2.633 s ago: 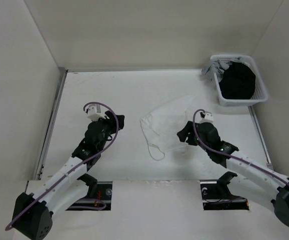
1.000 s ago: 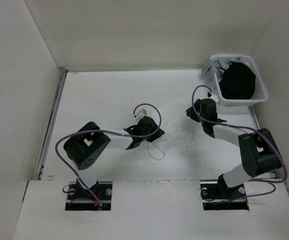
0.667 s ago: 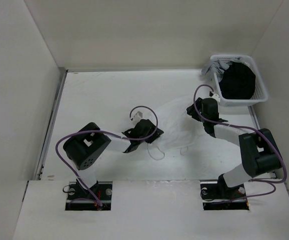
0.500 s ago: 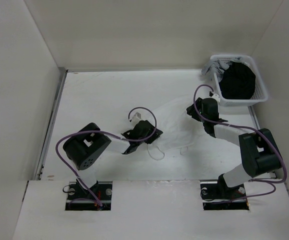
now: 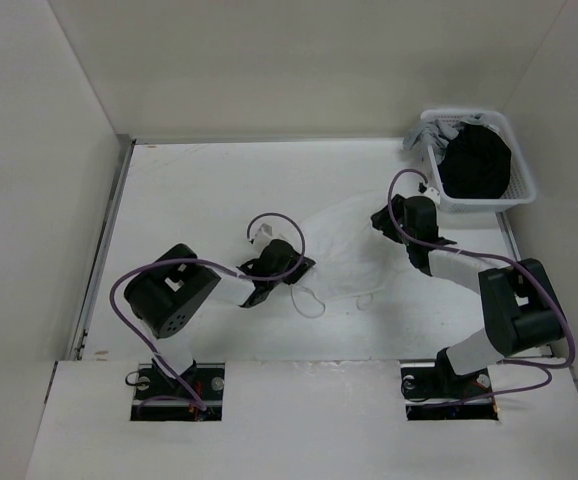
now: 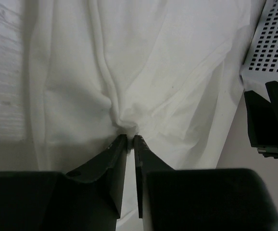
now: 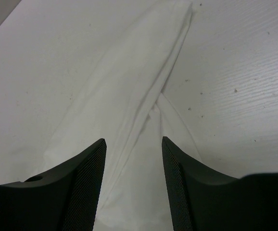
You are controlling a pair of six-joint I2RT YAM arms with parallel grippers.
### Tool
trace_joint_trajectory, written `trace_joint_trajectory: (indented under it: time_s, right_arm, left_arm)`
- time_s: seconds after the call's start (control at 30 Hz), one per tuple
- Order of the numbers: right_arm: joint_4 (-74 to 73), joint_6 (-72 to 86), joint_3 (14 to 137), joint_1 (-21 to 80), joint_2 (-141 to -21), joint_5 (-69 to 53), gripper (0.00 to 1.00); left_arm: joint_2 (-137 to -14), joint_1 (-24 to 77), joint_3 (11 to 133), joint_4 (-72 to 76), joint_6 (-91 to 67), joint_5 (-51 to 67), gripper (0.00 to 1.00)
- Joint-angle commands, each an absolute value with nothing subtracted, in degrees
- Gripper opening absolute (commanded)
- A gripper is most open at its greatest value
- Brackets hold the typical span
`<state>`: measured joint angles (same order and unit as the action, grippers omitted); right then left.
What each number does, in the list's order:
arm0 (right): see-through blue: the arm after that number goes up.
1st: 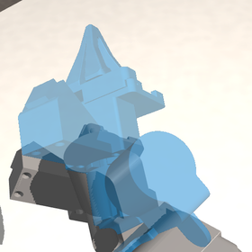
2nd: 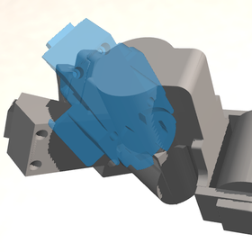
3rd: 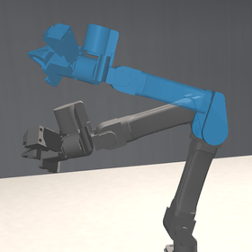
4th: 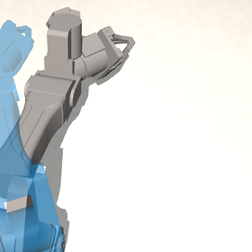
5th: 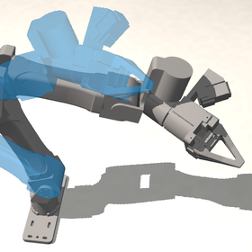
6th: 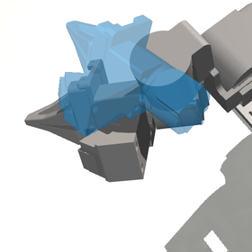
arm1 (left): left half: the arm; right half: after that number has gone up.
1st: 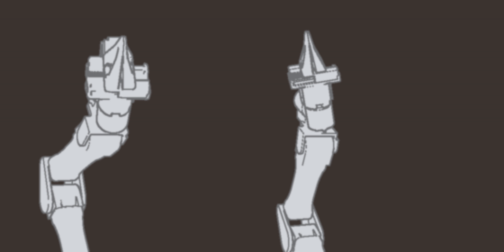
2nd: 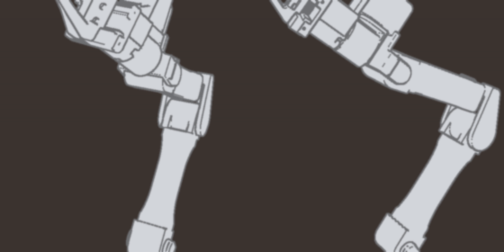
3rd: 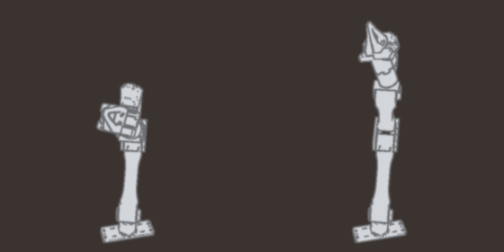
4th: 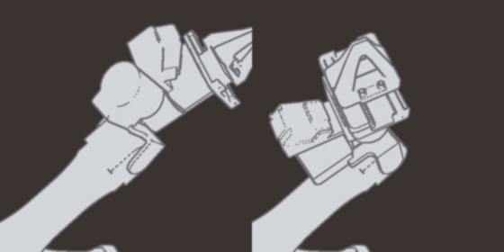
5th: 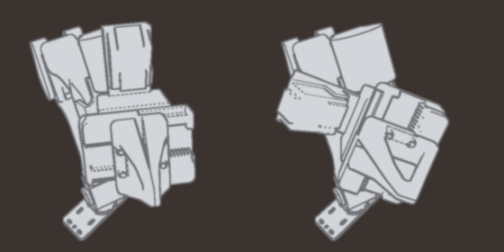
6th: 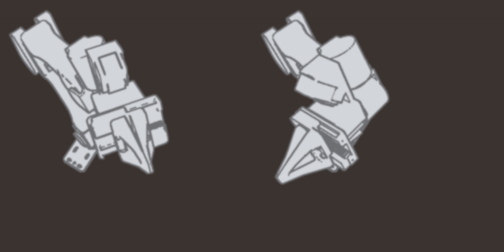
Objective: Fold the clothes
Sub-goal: Flatten the tank top out
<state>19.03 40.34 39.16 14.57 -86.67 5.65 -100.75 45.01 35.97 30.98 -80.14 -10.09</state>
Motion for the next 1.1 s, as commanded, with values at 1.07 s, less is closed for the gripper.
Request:
trace_joint_trajectory:
  time_s: [1.07]
  right_arm:
    - [8.3, 41.2, 63.8, 11.9, -108.1, -6.9, 0.45]
  left_arm:
    - [-73.6, 28.0, 17.4, 27.6, -69.4, 3.3, 0.03]
